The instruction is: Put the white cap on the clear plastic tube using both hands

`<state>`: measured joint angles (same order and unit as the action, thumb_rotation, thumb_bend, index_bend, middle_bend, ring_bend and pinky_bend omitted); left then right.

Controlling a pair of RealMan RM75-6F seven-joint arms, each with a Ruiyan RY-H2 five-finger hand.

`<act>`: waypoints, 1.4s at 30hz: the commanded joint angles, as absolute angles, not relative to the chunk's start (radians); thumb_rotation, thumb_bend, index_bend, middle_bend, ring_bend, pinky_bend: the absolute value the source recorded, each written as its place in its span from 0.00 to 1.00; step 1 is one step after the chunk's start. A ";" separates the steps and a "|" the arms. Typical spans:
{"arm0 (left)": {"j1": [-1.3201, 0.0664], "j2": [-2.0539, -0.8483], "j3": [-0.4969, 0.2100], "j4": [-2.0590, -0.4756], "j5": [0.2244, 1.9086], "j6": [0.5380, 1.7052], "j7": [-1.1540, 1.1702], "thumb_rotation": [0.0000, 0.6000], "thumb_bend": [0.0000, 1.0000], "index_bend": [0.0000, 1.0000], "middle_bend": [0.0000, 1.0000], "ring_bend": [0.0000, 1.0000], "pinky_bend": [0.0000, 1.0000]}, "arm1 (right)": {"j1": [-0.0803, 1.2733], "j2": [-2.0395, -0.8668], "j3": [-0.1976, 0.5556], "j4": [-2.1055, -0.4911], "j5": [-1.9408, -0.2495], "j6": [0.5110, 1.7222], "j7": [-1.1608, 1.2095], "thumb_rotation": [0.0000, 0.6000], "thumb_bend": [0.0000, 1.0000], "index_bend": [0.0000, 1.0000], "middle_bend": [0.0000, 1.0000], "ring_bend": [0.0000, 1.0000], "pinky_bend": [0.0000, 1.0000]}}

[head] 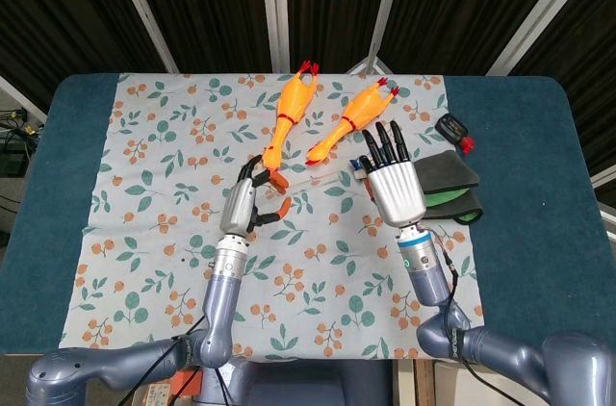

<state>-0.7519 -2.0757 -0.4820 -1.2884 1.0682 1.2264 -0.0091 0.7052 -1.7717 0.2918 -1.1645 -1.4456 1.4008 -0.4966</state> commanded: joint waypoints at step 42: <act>-0.753 -2.101 -0.476 -1.296 1.090 1.236 -0.011 1.00 0.60 0.69 0.54 0.06 0.00 | 0.699 -1.767 0.288 -1.165 -1.429 1.395 -0.496 1.00 0.40 0.65 0.20 0.07 0.01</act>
